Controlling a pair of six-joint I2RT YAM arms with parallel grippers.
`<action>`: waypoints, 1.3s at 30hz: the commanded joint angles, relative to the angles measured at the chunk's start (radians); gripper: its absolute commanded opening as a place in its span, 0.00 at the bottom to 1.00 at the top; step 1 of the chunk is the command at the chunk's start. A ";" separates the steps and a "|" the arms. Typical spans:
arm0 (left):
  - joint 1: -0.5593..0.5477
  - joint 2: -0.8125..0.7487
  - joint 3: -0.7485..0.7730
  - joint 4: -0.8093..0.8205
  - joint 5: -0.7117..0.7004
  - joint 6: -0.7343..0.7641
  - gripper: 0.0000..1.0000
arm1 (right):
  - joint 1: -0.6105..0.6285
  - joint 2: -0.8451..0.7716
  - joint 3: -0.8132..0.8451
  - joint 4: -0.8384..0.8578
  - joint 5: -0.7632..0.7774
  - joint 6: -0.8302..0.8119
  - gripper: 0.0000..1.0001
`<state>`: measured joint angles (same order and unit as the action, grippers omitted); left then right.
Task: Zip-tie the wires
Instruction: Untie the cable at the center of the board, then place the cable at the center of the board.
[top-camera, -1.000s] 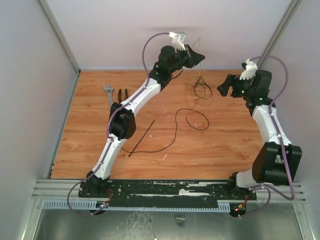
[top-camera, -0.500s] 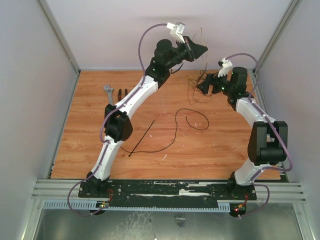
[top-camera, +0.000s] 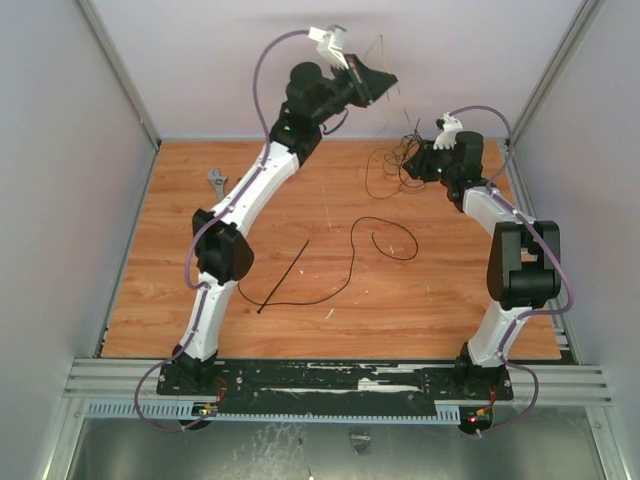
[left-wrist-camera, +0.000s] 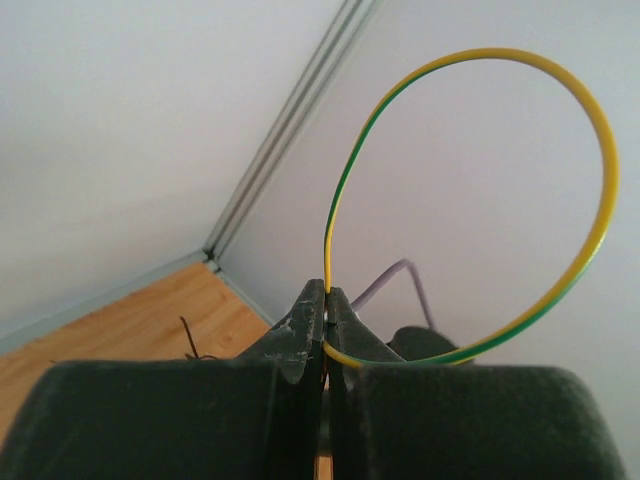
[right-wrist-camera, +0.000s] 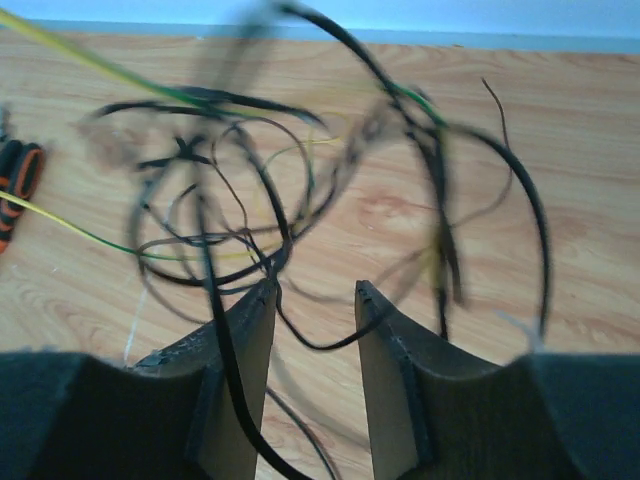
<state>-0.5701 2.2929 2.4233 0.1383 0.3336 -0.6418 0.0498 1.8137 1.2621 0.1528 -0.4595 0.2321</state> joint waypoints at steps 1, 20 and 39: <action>0.053 -0.172 0.023 0.025 0.014 -0.012 0.00 | -0.013 0.030 0.068 -0.092 0.162 -0.012 0.38; 0.348 -0.518 -0.270 0.038 0.116 -0.072 0.00 | -0.227 0.023 0.164 -0.309 0.353 -0.037 0.34; 0.343 -0.763 -0.764 0.247 0.284 -0.161 0.00 | -0.054 -0.540 -0.236 0.371 -0.431 -0.022 0.96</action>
<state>-0.2245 1.6409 1.6947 0.2840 0.5629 -0.7837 -0.0471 1.3037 1.0958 0.2733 -0.7208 0.2298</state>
